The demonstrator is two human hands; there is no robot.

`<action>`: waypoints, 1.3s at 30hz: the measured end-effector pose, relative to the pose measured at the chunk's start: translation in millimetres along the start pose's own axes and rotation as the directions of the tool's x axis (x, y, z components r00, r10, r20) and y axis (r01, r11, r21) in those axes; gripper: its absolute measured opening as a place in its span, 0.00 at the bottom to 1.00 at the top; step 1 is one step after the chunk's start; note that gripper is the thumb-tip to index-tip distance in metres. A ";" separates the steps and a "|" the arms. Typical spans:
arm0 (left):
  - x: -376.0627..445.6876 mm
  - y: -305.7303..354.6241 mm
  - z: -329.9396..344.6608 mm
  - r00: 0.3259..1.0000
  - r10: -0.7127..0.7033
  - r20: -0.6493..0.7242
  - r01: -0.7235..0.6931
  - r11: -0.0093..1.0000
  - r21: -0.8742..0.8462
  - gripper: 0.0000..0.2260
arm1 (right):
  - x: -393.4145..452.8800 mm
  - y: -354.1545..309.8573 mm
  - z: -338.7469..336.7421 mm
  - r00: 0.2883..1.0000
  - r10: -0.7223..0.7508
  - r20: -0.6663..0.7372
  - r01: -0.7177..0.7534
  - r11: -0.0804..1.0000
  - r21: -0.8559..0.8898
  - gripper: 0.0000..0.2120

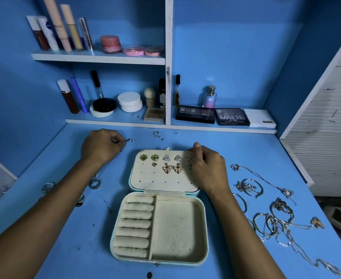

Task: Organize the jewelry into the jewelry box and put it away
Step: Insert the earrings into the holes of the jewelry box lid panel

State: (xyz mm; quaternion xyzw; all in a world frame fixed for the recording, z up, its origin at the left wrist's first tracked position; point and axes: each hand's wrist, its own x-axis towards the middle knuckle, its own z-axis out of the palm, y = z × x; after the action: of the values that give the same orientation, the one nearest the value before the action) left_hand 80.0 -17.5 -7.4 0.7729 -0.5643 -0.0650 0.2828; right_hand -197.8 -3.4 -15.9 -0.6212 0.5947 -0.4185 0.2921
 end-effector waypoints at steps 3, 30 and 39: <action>-1.0 0.4 -1.6 1.000 0.000 0.011 0.000 1.000 -0.020 0.00 | 0.2 0.0 -0.1 1.000 -0.003 -0.002 0.003 1.000 -0.002 0.22; -47.6 16.7 -20.4 0.977 0.086 -0.194 -0.174 0.848 -0.501 0.08 | -0.2 -0.2 -0.9 1.000 -0.003 0.007 0.003 1.000 0.005 0.23; -74.7 23.8 -16.2 0.963 0.241 -0.120 -0.269 0.830 -0.489 0.12 | 0.3 1.7 -0.2 1.000 -0.006 0.011 0.006 1.000 0.003 0.23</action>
State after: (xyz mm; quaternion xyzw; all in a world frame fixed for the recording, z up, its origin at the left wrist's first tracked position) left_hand 40.4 51.5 2.0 0.5920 -0.6181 -0.1503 0.4949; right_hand -198.8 -3.9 -17.2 -0.6249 0.5905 -0.4169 0.2951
